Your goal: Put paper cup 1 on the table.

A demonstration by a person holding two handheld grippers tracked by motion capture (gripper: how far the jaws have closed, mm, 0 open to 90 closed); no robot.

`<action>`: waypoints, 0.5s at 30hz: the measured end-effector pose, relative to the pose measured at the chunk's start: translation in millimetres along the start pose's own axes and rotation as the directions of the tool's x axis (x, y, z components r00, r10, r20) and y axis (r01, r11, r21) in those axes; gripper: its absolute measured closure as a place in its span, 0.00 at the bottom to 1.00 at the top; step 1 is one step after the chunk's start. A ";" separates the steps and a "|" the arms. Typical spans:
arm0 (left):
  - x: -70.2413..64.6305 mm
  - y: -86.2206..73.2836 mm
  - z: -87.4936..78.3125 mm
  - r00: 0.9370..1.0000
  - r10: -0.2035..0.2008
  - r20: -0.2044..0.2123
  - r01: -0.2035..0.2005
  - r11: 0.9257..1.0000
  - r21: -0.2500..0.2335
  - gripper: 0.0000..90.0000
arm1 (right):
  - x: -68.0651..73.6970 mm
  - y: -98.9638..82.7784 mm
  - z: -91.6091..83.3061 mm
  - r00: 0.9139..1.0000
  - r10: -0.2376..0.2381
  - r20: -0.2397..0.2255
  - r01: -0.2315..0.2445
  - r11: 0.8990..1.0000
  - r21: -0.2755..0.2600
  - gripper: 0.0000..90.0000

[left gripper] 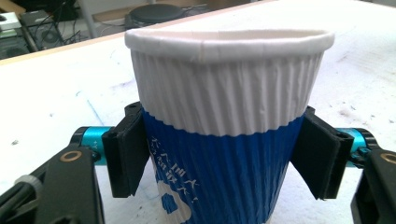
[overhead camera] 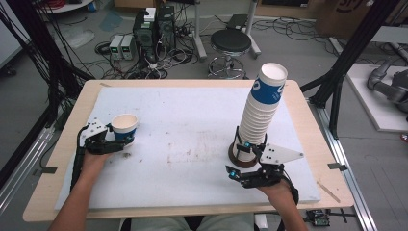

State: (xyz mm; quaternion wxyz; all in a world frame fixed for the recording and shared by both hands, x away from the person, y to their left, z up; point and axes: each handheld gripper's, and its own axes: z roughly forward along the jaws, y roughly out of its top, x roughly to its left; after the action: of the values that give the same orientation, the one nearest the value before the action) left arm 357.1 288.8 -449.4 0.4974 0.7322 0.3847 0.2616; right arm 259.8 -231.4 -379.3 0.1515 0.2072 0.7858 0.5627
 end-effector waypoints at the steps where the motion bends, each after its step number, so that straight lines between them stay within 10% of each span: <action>1: -0.3 0.5 -1.0 1.000 0.006 -0.012 -0.005 1.000 0.009 0.30 | 0.1 0.1 -0.1 1.000 0.003 0.000 -0.003 1.000 -0.001 0.24; 15: -9.9 5.1 -13.3 0.997 0.062 -0.049 -0.055 0.990 0.132 0.28 | -0.7 0.4 -0.5 1.000 0.003 0.001 -0.003 1.000 -0.003 0.24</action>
State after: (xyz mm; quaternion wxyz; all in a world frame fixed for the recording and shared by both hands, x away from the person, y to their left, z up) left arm 342.8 286.6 -439.8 0.4300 0.7669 0.3927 0.2696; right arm 260.2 -232.1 -378.8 0.1512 0.2085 0.7845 0.5641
